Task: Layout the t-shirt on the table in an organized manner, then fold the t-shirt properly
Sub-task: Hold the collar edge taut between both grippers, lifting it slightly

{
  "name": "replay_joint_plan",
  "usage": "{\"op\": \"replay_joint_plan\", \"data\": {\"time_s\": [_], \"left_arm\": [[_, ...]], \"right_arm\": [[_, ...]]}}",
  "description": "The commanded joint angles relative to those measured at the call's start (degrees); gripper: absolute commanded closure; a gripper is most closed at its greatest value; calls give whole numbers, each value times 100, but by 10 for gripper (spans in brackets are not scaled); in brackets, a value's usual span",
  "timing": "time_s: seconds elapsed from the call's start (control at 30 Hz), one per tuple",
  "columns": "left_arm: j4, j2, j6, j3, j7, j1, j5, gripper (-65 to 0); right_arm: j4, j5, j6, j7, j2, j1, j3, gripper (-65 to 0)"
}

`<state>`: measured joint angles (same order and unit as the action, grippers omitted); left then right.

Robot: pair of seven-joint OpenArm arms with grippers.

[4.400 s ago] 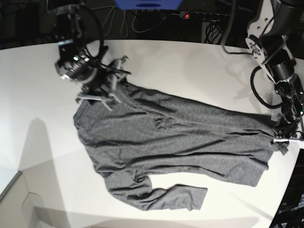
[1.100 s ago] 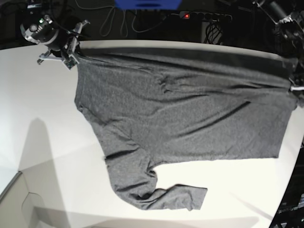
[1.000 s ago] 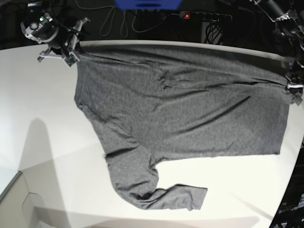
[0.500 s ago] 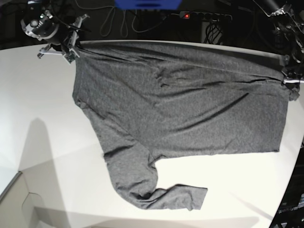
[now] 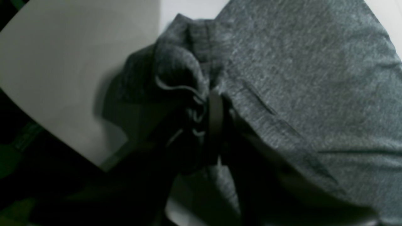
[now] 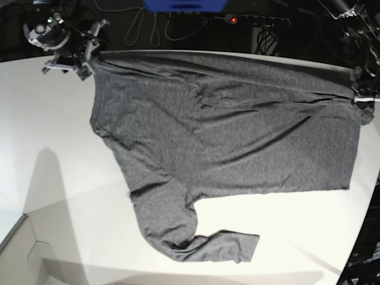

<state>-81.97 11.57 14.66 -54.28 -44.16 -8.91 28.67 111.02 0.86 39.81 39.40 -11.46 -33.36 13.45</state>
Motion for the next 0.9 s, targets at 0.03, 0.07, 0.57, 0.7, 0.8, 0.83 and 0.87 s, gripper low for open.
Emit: {"op": "replay_joint_plan", "data": {"time_s": [0.03,0.07,0.57,0.7,0.8,0.83,0.87], "left_arm": [[-132,113,33,-27,104,16,74,-119],[-150,113,33,-27,104,16,74,-150],[-484,-133,33,-827,95,-98,74,-217],[-493,-124,33,-871,95,-81,83,-217],[-493,-89,42,-844,104,-19,109,-217],[-493,-80,42,-827,95,77,215,-217],[-493,-72,42,-827,95,157,364,-217]], "right_arm": [[181,-73,19,-94,26,9,110,-232],[199,-73,19,-94,34,18,118,-232],[216,-73,19,-94,43,35,127,-232],[225,-73,19,-94,69,88,224,-232],[225,-73,19,-41,166,308,409,-235],[225,-73,19,-41,175,378,514,-236],[225,-73,19,-32,175,457,602,-237]]}}
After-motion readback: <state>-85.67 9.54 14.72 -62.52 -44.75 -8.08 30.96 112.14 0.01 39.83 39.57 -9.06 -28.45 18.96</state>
